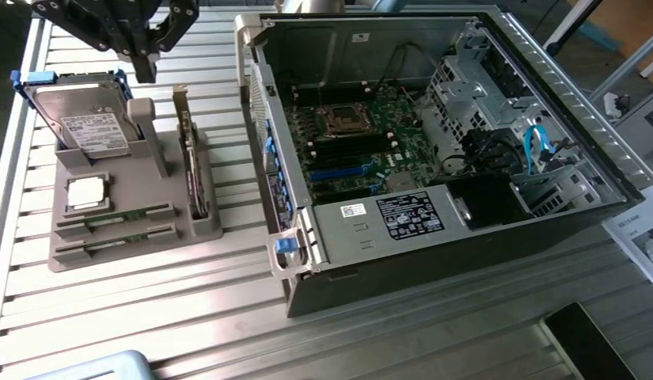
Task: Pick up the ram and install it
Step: 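Reach for the ram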
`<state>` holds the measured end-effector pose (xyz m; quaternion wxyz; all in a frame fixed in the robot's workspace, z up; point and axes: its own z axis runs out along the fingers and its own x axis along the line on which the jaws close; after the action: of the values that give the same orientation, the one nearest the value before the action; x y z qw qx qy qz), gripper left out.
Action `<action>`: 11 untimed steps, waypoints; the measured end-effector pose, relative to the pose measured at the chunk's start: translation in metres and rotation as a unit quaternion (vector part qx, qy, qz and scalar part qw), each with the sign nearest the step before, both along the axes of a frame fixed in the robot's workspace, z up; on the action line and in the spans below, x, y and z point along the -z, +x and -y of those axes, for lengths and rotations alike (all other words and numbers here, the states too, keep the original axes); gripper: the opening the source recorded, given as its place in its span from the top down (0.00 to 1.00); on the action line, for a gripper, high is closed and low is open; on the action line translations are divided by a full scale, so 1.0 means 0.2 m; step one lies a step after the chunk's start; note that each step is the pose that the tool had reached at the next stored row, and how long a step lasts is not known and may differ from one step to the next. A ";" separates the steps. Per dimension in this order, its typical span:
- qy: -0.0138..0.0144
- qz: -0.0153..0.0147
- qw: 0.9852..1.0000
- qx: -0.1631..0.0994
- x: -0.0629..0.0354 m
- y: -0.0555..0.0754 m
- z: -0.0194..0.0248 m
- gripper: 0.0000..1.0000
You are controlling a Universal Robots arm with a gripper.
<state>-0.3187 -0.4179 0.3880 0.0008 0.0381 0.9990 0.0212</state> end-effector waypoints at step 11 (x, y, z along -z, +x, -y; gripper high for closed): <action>0.000 0.000 1.000 0.000 0.006 -0.09 0.040 0.89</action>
<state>-0.3359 -0.4258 0.3869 0.0008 0.0381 0.9990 0.0212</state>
